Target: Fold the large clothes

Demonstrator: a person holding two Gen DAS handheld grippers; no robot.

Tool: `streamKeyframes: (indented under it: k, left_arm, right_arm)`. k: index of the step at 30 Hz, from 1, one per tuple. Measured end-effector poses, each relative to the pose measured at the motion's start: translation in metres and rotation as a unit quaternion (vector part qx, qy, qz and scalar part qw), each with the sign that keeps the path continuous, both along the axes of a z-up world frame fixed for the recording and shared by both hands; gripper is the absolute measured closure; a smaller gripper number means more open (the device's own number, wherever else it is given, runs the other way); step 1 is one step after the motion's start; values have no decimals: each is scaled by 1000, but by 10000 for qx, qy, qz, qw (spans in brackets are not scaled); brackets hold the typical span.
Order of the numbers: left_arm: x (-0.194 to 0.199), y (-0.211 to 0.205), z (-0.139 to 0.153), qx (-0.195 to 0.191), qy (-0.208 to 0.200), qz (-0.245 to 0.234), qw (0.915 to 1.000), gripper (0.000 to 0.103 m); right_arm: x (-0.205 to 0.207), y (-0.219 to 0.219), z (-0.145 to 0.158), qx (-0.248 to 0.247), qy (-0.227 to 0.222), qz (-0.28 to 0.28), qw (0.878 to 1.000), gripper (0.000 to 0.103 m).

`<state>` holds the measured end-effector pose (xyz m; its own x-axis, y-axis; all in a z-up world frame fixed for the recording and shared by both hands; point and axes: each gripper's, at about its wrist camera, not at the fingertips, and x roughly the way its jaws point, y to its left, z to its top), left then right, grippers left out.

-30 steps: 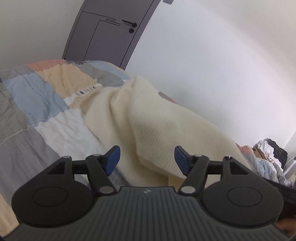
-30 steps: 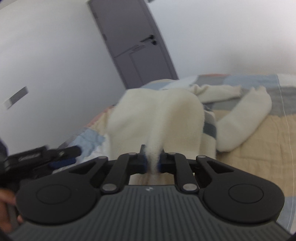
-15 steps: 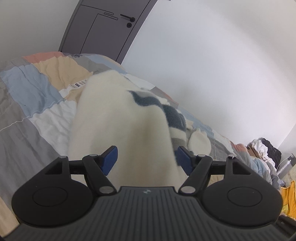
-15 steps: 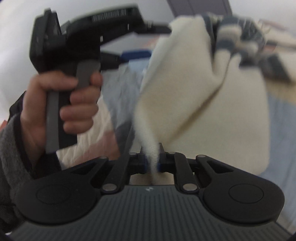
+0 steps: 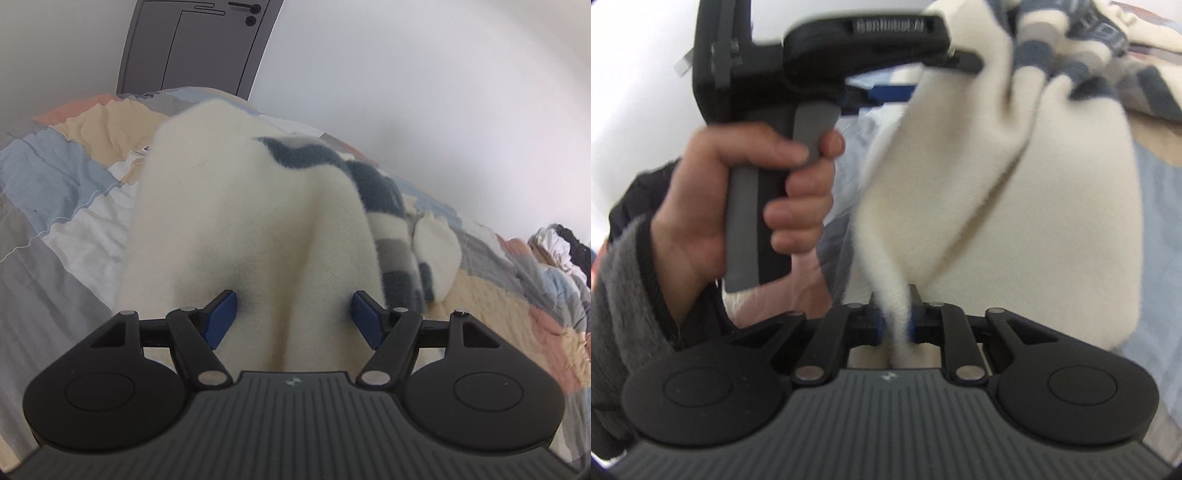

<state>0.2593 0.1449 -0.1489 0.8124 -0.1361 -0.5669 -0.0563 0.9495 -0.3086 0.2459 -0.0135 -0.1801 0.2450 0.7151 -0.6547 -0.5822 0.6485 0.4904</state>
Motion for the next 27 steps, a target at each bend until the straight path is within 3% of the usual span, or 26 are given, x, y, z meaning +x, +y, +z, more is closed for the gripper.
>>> streamKeyframes:
  k: [3, 5, 10, 13, 16, 20, 22, 27]
  left_arm:
    - [10, -7, -7, 212, 111, -14, 9997, 39]
    - [15, -9, -11, 330, 223, 53, 9992, 49]
    - [26, 0, -20, 330, 388, 140, 9986, 78]
    - [26, 7, -16, 78, 334, 180, 9992, 87]
    - [21, 12, -7, -196, 172, 204, 9995, 90]
    - [11, 27, 1, -594, 15, 245, 9979, 91]
    - [5, 36, 1, -788, -33, 298, 9964, 91]
    - [2, 52, -5, -1087, -4, 328, 9935, 91]
  right_arm:
    - [4, -17, 10, 280, 182, -245, 9991, 62]
    - [7, -35, 22, 471, 144, -479, 9976, 39]
    - [19, -80, 54, 774, -119, -1339, 9879, 36]
    - [36, -93, 69, 575, -453, -1699, 9827, 33]
    - [73, -95, 82, 301, -673, -1972, 9776, 33]
    - [138, -85, 90, -107, -1002, -2243, 9693, 19]
    - [175, -67, 86, -277, -1184, -2381, 9636, 19]
    - [254, -33, 60, -646, -1163, -2492, 9593, 19]
